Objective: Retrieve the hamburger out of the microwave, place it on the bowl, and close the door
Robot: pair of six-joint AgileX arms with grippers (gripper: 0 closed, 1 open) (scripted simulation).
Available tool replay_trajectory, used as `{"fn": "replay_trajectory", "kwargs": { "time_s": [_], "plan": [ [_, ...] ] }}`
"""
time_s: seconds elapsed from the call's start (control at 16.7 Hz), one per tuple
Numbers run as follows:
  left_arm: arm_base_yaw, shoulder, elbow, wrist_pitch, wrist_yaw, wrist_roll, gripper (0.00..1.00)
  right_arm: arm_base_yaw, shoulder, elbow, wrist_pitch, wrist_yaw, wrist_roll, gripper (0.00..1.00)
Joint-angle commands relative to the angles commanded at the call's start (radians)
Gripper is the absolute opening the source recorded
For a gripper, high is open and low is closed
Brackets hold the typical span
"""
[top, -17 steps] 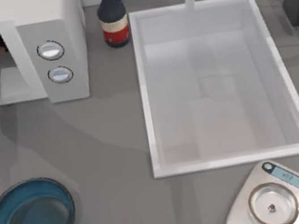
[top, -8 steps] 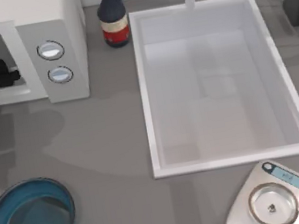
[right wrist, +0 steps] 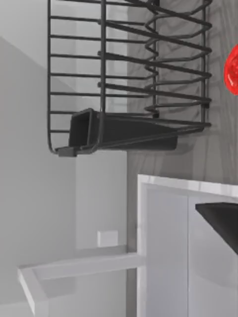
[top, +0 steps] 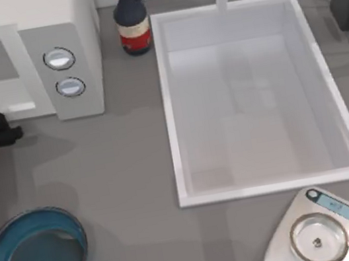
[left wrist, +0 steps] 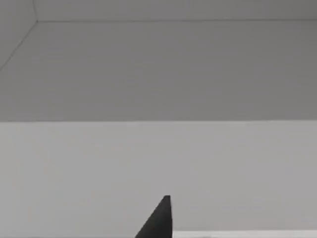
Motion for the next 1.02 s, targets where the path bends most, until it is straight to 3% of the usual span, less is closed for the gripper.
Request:
{"fn": "replay_trajectory", "kwargs": {
  "time_s": [0.48, 1.02],
  "plan": [
    [-0.006, -0.04, 0.0, -0.035, -0.001, 0.001, 0.0, 0.0, 0.0, 0.0, 0.0, 0.0, 0.0, 1.0],
    [-0.005, -0.376, 0.01, -0.385, -0.005, 0.003, 0.0, 0.0, 0.0, 0.0, 0.0, 0.0, 0.0, 1.0]
  ]
}}
